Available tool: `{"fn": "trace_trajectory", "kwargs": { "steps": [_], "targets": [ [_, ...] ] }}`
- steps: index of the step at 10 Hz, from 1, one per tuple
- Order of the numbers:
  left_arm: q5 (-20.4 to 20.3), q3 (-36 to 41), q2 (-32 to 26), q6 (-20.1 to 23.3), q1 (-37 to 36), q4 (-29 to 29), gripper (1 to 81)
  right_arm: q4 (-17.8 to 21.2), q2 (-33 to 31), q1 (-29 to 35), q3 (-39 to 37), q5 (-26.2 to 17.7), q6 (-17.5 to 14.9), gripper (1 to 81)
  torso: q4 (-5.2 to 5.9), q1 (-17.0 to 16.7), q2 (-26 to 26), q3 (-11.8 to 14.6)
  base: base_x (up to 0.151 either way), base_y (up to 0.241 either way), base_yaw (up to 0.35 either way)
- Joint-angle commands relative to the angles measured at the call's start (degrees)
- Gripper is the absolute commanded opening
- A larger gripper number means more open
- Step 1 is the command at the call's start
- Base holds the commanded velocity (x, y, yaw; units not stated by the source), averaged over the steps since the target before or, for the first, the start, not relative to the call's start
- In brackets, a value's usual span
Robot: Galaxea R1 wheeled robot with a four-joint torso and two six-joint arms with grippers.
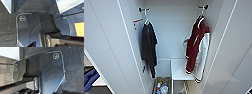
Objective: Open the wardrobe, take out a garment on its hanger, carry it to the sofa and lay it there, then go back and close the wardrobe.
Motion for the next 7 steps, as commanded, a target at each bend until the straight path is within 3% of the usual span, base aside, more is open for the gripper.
{"fn": "trace_trajectory", "kwargs": {
  "steps": [1,3,7],
  "targets": [
    [6.36,-9.80,6.77,-0.09,-0.63,0.81,81.1,-2.77,10.98,-2.09,-14.90,-3.22,-0.44,81.1,0.00,0.00,0.00,0.00,0.000,0.000,0.000],
    [6.36,-13.21,9.40,0.43,0.16,0.81,81.1,-2.78,14.30,-2.36,-19.28,-3.31,-0.44,81.1,0.00,-0.02,-0.02,0.00,0.000,0.000,0.000],
    [6.27,-15.16,11.08,0.53,0.86,0.64,81.1,-2.42,15.63,-2.27,-19.83,-3.22,-0.17,81.1,0.00,-0.02,-0.05,0.02,0.000,0.000,0.000]
  ]
}}
